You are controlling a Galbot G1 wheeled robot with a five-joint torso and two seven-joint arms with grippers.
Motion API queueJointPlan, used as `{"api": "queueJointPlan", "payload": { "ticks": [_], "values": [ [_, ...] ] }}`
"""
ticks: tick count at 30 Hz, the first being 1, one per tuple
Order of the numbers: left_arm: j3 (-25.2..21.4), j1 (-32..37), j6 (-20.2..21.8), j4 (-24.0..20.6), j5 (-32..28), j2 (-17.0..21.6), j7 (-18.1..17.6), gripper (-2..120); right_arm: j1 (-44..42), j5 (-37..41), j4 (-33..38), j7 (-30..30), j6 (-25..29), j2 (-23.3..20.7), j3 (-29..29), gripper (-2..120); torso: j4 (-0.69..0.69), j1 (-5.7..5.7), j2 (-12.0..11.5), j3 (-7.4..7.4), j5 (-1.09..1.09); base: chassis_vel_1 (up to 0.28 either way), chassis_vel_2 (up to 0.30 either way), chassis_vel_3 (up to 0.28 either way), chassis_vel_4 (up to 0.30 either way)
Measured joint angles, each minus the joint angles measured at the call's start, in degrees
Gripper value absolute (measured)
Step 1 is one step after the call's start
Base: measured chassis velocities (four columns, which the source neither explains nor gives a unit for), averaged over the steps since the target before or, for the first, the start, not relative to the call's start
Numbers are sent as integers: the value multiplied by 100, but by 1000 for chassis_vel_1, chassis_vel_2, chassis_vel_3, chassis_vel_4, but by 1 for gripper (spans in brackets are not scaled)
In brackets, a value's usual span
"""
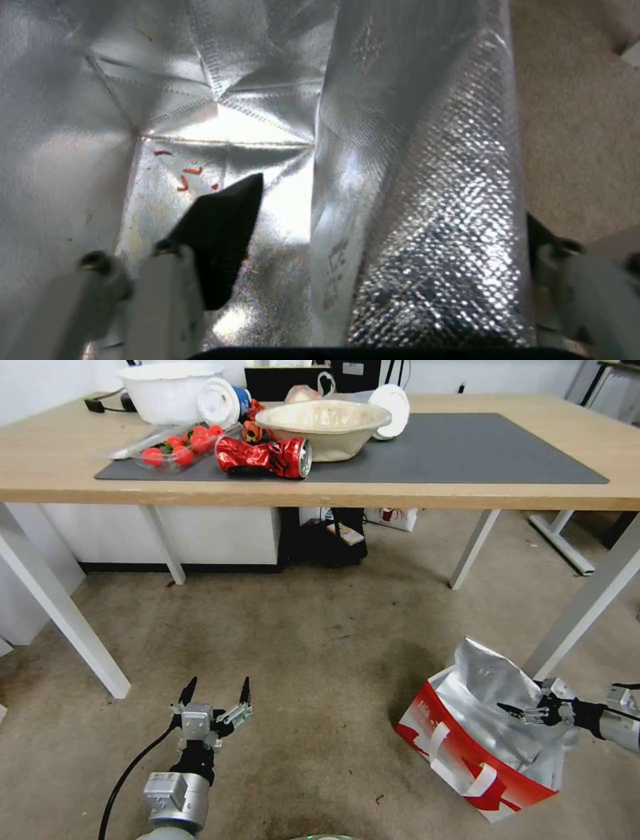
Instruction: Pick up the food delivery bag from the floor and place it on the table.
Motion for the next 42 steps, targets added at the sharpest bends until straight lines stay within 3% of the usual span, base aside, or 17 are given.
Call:
{"api": "queueJointPlan", "payload": {
  "ticks": [17, 28, 36, 40, 42],
  "values": [
    [-1, -27, -28, 2, -19, 2, -69, 100, -245, 149, 25, -79, 102, -110, 214, 1, -1, 0, 0, 0, 1, 0, 0, 0, 0],
    [2, -33, -48, 2, -53, 1, -116, 100, -388, 552, 136, -926, 149, -261, 416, 0, 0, 0, 0, 0, 1, 0, 0, 0, 0],
    [-6, -39, -47, -22, -84, 4, -135, 100, -458, 854, 394, -2233, -141, -644, 571, 0, -1, 0, 0, 0, 2, 0, 0, 0, 0],
    [-11, -40, -47, -37, -124, -1, -135, 100, -189, 708, 533, -3340, -278, -972, 624, 0, 0, 0, 0, 0, 1, 0, 0, 0, 0],
    [-13, -39, -48, -45, -141, -2, -136, 100, -124, 689, 595, -3498, -278, -1073, 624, 0, 0, 0, 1, 0, 1, 0, 0, 0, 0]
  ]
}}
